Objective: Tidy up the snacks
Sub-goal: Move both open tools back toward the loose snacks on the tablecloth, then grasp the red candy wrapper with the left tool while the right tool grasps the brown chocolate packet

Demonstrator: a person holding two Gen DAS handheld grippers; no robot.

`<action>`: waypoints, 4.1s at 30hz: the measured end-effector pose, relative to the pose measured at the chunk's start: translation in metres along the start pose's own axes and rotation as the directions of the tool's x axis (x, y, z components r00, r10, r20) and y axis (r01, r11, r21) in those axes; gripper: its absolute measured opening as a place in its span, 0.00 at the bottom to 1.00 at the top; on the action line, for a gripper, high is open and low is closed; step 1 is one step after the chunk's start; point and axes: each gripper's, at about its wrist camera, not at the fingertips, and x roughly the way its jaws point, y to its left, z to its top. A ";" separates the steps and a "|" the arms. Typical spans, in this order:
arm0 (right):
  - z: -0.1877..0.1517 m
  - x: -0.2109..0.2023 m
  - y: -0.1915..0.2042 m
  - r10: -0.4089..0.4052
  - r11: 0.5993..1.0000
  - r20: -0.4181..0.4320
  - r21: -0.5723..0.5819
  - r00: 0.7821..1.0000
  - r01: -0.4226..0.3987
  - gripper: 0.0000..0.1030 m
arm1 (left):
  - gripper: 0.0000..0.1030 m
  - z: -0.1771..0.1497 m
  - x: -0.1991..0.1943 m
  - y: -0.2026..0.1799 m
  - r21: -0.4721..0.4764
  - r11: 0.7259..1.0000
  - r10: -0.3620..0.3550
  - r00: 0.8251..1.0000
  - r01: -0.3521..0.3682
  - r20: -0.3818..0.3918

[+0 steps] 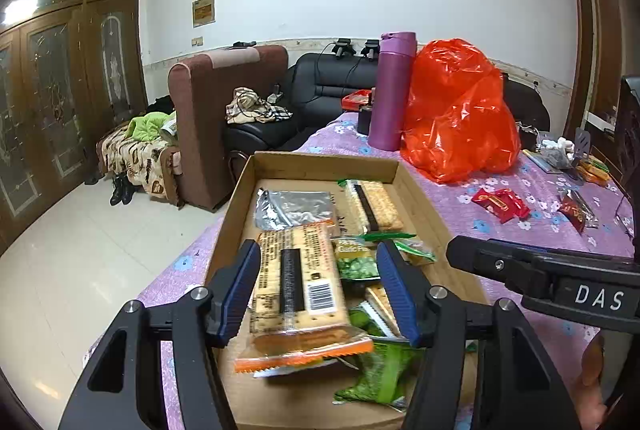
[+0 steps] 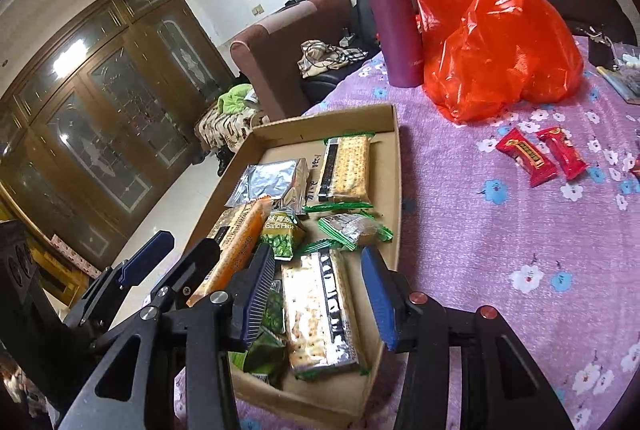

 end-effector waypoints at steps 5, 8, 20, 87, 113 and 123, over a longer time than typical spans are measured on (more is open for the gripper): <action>-0.001 -0.021 -0.012 0.001 1.000 0.031 0.024 1.000 -0.001 0.52 | 0.59 0.004 -0.012 -0.012 0.020 1.000 -0.009 1.000 0.009 0.011; 0.000 -0.036 -0.024 -0.006 0.999 0.052 0.043 0.999 0.004 0.52 | 0.59 0.006 -0.018 -0.020 0.028 0.999 -0.031 0.999 0.031 0.007; 0.010 -0.108 -0.102 -0.081 0.986 0.154 0.156 0.985 0.056 0.57 | 0.59 0.012 -0.023 -0.070 0.040 0.987 -0.149 0.985 0.153 -0.087; 0.056 -0.106 -0.282 -0.266 0.899 0.052 0.373 0.962 0.228 0.57 | 0.17 -0.004 0.119 -0.225 0.060 0.955 -0.253 0.902 0.291 -0.349; 0.031 -0.097 -0.260 -0.309 0.919 0.055 0.274 0.950 0.283 0.34 | 0.17 0.000 0.109 -0.225 0.077 0.948 -0.274 0.917 0.308 -0.291; 0.033 -0.094 -0.216 -0.294 0.949 0.092 0.148 0.951 0.279 0.34 | 0.17 0.012 0.086 -0.222 0.094 0.939 -0.314 0.935 0.331 -0.164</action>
